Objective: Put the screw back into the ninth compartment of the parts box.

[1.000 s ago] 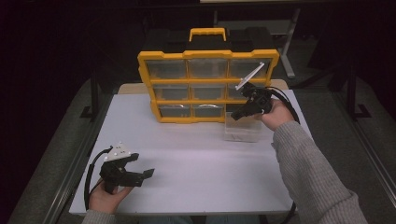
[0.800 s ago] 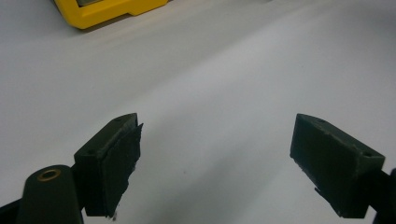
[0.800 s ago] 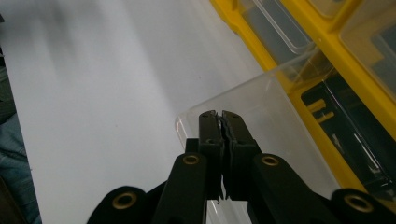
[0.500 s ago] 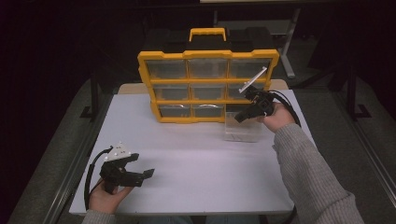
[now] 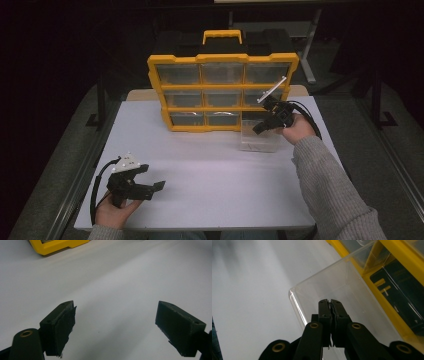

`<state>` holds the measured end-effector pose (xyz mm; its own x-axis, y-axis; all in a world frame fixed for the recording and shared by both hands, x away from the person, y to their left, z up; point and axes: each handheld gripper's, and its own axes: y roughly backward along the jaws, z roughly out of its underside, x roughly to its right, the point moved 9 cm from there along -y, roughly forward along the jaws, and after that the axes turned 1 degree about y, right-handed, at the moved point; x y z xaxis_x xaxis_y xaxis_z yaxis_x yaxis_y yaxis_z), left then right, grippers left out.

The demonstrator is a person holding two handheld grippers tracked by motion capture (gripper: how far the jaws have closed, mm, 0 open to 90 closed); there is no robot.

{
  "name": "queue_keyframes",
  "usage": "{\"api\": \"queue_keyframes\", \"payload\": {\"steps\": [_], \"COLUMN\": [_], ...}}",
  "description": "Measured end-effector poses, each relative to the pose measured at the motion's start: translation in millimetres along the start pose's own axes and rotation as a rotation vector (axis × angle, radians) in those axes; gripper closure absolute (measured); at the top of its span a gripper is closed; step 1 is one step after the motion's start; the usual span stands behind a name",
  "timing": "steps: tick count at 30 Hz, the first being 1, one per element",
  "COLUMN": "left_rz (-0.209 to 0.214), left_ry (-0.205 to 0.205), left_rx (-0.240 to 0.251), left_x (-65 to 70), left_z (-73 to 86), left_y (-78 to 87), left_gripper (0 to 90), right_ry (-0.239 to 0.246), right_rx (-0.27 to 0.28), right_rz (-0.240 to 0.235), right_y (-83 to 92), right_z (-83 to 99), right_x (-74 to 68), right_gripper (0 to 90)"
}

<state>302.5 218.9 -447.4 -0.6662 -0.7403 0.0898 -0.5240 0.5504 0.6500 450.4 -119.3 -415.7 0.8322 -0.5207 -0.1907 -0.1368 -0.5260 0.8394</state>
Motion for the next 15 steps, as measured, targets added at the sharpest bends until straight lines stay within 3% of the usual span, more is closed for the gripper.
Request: {"api": "queue_keyframes", "payload": {"steps": [15], "left_rz": [0.001], "left_ry": [-0.004], "left_rx": [-0.009], "left_x": [0.0], "left_z": [0.9], "left_y": [-0.4], "left_gripper": [15.6], "right_ry": [-0.031], "right_rx": [0.001], "right_rz": [0.004], "right_y": [-7.6], "right_z": [9.0], "right_x": [5.8], "right_gripper": [85.8]}}
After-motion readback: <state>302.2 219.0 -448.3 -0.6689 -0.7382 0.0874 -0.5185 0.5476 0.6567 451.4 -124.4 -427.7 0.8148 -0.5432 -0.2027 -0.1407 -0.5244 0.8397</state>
